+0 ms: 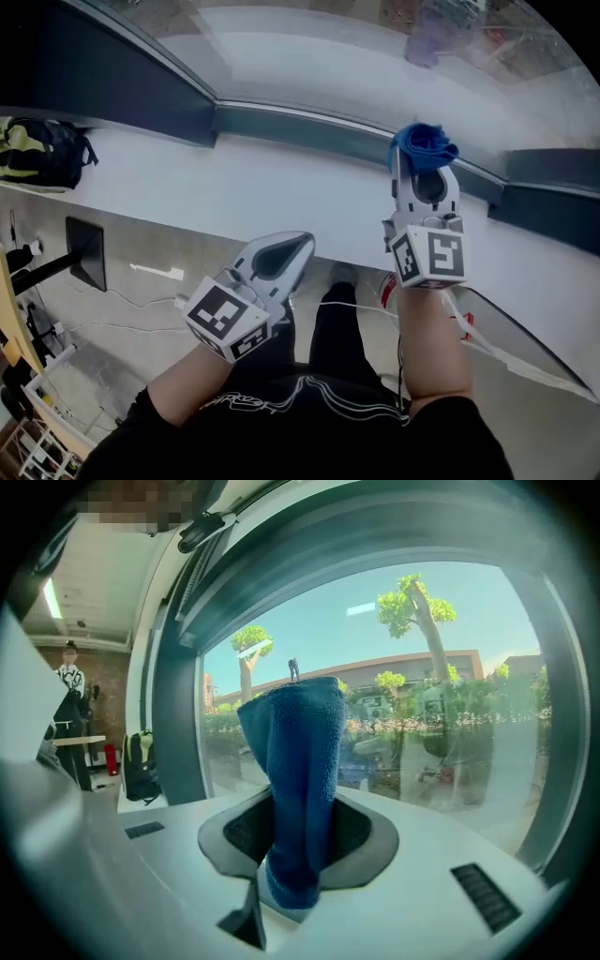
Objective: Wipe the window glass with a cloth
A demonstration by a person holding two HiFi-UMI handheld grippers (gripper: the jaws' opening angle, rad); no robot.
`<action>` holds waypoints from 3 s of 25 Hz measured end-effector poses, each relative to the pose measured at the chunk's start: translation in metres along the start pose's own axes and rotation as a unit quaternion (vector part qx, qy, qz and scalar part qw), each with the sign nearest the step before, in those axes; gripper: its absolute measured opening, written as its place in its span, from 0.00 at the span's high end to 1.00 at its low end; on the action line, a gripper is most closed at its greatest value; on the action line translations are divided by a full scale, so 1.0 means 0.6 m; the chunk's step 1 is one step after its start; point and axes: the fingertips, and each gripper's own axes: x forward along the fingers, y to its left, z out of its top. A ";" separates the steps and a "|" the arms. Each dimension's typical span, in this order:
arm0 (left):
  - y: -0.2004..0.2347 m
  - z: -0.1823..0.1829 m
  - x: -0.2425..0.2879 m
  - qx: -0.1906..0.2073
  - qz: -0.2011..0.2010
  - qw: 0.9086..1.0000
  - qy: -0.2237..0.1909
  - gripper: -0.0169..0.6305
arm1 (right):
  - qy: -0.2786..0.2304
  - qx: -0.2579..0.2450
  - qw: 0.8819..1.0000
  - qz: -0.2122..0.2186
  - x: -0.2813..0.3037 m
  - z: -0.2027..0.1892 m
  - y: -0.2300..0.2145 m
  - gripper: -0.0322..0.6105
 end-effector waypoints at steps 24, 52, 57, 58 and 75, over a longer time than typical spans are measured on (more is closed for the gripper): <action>0.327 -0.015 -0.320 -0.057 0.103 0.992 -0.045 0.97 | 0.030 0.003 0.989 0.148 0.331 -0.071 0.520 0.81; 0.336 -0.032 -0.292 -0.057 0.092 0.994 -0.029 0.97 | 0.013 -0.002 0.996 0.089 0.393 -0.077 0.472 0.81; 0.315 -0.034 -0.264 -0.052 0.081 0.995 -0.020 0.97 | 0.013 0.005 0.997 0.079 0.373 -0.082 0.434 0.80; 0.311 -0.032 -0.259 -0.051 0.079 0.995 -0.019 0.97 | 0.013 0.006 0.997 0.077 0.369 -0.082 0.426 0.81; 0.192 -0.029 -0.143 -0.018 0.036 0.999 0.006 0.97 | 0.011 0.011 0.999 0.028 0.262 -0.096 0.236 0.81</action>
